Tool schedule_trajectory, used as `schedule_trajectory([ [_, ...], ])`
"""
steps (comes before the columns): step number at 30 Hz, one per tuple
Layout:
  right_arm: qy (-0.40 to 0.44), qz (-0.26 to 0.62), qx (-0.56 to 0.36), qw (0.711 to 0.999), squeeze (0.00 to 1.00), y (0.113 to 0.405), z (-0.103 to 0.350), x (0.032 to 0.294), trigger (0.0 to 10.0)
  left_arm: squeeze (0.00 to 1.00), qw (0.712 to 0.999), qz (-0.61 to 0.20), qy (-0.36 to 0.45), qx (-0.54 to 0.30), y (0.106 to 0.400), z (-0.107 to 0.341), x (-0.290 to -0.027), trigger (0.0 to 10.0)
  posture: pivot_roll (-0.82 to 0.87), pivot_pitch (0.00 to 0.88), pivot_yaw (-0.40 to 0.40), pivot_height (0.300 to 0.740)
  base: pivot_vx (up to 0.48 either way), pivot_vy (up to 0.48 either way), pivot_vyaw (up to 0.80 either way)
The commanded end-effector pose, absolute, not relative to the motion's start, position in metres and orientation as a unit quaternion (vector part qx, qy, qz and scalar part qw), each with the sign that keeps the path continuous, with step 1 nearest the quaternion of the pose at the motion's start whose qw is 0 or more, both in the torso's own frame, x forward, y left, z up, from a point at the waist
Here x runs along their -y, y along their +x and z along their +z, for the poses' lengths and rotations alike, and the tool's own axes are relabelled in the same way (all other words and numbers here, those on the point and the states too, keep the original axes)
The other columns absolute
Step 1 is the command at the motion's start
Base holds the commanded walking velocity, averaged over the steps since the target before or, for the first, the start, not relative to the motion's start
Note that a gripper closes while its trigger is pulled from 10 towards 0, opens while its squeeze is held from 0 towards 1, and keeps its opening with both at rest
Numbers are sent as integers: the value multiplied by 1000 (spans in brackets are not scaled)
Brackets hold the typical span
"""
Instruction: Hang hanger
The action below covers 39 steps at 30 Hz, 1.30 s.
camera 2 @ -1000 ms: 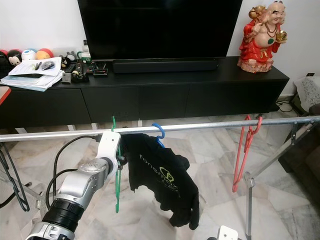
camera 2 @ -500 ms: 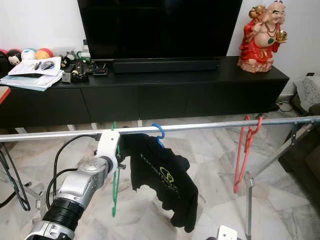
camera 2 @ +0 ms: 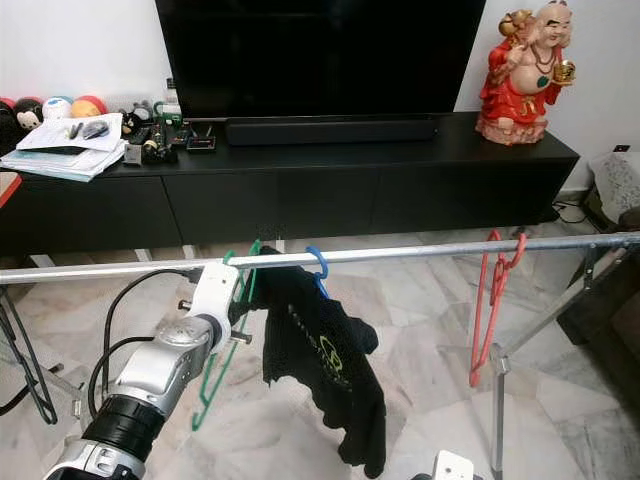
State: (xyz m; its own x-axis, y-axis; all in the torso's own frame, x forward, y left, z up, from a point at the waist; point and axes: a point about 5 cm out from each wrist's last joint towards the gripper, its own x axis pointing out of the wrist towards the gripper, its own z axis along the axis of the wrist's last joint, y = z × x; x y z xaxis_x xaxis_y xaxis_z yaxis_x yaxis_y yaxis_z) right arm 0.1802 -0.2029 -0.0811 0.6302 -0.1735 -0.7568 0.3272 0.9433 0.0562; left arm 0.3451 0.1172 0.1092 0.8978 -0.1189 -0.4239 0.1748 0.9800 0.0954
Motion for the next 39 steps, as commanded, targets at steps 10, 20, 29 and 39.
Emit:
schedule_trajectory([
  [10, 96, -138, -411, 896, 0, 179, -82, 202, 10000, 0, 979, -80, 87, -164, 343, 119, -123, 0, 78, 50, -39, 740, 0, 0, 0],
  [20, 96, -138, -410, 896, 0, 178, -82, 202, 10000, 0, 989, -75, 93, -90, 316, 131, -150, 0, 84, 52, -35, 740, 0, 0, 0],
  [29, 95, -137, -410, 897, 0, 179, -82, 202, 10000, 0, 970, -109, 182, -120, 290, 103, -172, 1647, 82, 43, -28, 740, 0, 0, 0],
  [39, 93, -134, -413, 896, 0, 178, -83, 201, 10000, 0, 934, -92, 142, -315, 253, 1, -204, 10000, 71, 26, -18, 740, 0, 0, 0],
])
